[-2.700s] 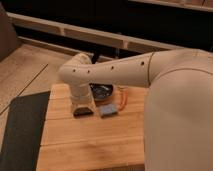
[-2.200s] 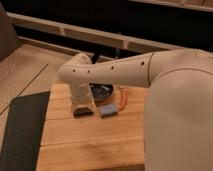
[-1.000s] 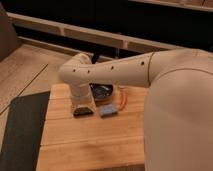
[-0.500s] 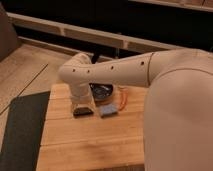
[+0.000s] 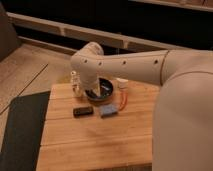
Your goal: Place the pepper in the ceramic bowl
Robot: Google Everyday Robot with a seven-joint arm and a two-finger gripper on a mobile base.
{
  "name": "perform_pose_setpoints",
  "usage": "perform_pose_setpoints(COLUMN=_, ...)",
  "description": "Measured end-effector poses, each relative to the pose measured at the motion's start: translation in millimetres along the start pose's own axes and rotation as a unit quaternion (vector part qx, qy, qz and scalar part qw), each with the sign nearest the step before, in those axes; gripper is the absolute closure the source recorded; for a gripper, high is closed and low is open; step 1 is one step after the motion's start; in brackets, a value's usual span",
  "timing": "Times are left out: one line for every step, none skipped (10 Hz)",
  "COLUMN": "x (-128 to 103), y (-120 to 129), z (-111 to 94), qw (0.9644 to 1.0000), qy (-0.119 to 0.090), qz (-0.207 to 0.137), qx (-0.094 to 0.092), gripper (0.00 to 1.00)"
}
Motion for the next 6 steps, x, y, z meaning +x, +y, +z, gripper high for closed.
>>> perform_pose_setpoints(x=0.5, y=1.2, z=0.0, qw=1.0, qy=0.001, qz=0.0, qx=-0.001, gripper=0.35)
perform_pose_setpoints(x=0.8, y=3.1, z=0.1, qw=1.0, qy=0.001, qz=-0.001, qx=-0.002, gripper=0.35)
perform_pose_setpoints(x=1.9, y=6.3, z=0.4, qw=1.0, qy=0.002, qz=-0.003, qx=-0.003, gripper=0.35)
perform_pose_setpoints(x=3.4, y=3.6, z=3.3, qw=1.0, qy=0.005, qz=-0.001, qx=-0.002, gripper=0.35)
perform_pose_setpoints(x=11.9, y=-17.0, z=15.5, qw=0.9997, qy=0.018, qz=0.017, qx=0.008, gripper=0.35)
perform_pose_setpoints(x=18.6, y=-48.2, z=24.7, qw=0.9987, qy=0.027, qz=0.037, qx=0.023, gripper=0.35)
